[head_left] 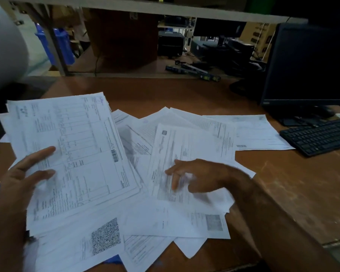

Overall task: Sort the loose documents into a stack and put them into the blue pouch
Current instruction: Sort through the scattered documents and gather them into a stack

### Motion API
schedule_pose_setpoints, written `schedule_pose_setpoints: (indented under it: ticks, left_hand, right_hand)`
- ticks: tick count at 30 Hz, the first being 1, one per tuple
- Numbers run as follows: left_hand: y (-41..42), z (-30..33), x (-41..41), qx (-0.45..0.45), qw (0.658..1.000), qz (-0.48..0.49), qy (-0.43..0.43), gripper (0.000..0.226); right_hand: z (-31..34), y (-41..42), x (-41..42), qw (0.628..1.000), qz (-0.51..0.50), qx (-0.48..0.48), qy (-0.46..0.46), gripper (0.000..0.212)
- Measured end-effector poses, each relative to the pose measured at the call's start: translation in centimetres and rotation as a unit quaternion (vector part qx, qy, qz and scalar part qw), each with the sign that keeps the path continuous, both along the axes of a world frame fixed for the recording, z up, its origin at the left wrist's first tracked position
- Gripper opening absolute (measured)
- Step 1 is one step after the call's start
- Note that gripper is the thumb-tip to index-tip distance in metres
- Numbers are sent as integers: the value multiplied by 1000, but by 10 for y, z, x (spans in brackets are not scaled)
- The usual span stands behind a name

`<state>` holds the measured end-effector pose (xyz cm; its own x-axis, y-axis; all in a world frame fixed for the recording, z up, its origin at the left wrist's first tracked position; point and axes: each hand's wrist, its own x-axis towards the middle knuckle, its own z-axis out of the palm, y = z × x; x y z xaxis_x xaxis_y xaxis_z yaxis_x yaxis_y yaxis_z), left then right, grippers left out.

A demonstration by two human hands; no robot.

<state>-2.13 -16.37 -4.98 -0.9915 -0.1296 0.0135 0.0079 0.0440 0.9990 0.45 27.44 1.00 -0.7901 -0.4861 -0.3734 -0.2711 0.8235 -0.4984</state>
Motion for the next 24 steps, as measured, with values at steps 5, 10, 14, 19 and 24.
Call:
schedule_pose_setpoints:
  ticks: [5,10,14,19,24]
  left_hand:
    - [-45,-41,-28,-89,994,-56,12,67]
    - [14,13,4,-73,995,-11,70,57]
    - [32,17,11,-36,996,8,83,52]
    - [31,16,11,-17,998,-24,63,50]
    - [30,18,10,3,999,-38,26,52]
  right_hand:
    - [-21,25,-3,924,-342,90,147,71]
    - [-10,32,-28,911,-393,60,108,108]
    - [-10,45,-46,919,-386,-12,80,96]
    - [-13,43,-57,906,-363,-111,188,37]
    - [21,28,-52,816,-340,-339,321,30]
